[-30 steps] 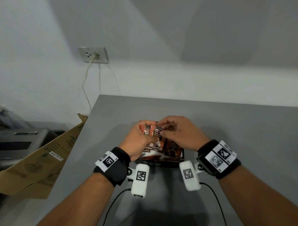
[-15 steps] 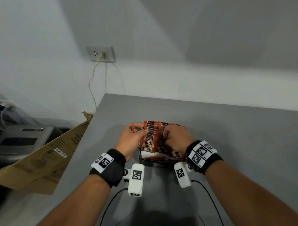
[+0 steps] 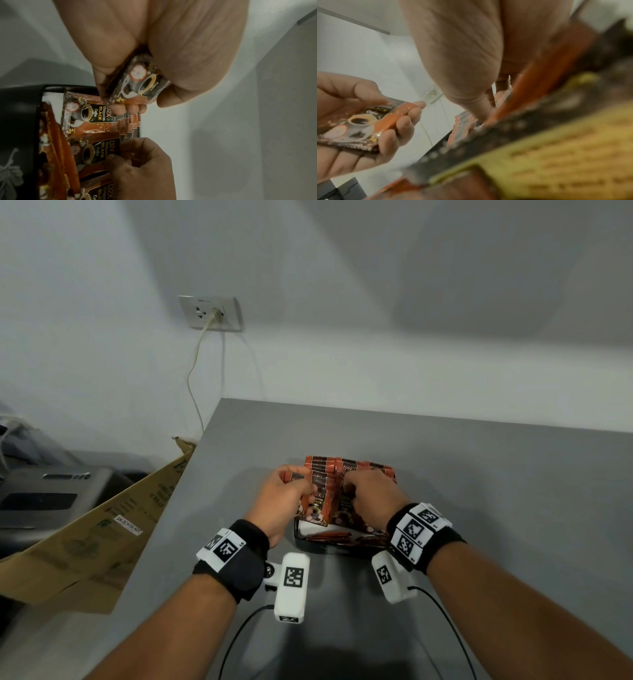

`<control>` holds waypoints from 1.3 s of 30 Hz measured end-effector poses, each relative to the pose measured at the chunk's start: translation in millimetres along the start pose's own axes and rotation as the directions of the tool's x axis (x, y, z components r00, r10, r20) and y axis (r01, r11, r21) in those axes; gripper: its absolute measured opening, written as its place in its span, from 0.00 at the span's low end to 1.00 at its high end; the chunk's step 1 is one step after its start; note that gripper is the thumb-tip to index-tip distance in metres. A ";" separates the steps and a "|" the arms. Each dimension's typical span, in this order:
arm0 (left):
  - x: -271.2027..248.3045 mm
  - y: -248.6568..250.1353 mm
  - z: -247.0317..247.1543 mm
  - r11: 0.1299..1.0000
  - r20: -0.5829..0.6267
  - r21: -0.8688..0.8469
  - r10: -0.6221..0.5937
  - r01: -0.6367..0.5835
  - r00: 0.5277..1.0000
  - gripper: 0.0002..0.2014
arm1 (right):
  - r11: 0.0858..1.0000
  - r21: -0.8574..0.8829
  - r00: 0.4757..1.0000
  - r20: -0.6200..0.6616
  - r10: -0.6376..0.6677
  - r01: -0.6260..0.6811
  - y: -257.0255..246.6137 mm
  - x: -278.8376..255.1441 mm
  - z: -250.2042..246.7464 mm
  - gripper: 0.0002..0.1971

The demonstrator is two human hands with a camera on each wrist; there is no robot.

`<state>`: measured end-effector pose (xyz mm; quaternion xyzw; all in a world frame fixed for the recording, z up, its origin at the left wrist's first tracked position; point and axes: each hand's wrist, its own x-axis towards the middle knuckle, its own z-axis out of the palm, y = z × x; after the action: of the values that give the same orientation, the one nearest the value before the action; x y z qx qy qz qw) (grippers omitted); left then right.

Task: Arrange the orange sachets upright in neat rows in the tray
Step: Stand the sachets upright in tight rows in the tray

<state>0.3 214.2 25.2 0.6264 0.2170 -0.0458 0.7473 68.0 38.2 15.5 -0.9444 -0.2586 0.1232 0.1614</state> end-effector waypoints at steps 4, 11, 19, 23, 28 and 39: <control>-1.6 0.7 -3.0 1.000 0.041 -0.003 -0.007 0.007 0.999 0.20 | 0.996 0.077 0.998 -0.050 0.039 -0.036 3.8 -0.9 -3.9 0.13; -2.3 0.5 7.0 0.992 0.083 0.039 0.120 -0.123 0.989 0.23 | 0.854 0.520 0.998 -0.063 0.030 0.007 -17.8 -10.1 -42.8 0.09; 3.2 -0.4 -11.1 0.996 -0.170 0.026 0.085 -0.082 0.982 0.16 | 0.889 0.451 0.994 -0.035 0.101 -0.074 -18.6 0.6 -39.1 0.08; 0.8 -9.0 -21.0 0.998 -0.209 0.050 0.052 -0.042 0.977 0.13 | 0.960 0.275 0.997 0.063 0.037 -0.053 -26.7 6.5 -16.1 0.09; -1.3 -11.5 -21.1 0.997 -0.179 0.067 0.041 -0.029 0.983 0.13 | 0.986 0.164 0.993 0.115 0.013 -0.031 -39.0 16.4 3.7 0.15; 2.1 -7.8 -19.8 1.000 -0.119 0.024 -0.014 0.017 0.993 0.19 | 0.986 0.168 0.999 0.045 0.014 -0.022 -35.3 19.3 6.5 0.15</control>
<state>-5.7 231.9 14.8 0.6357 0.2651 -0.0170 0.7248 66.2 78.7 19.7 -0.9267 -0.2422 0.1668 0.2338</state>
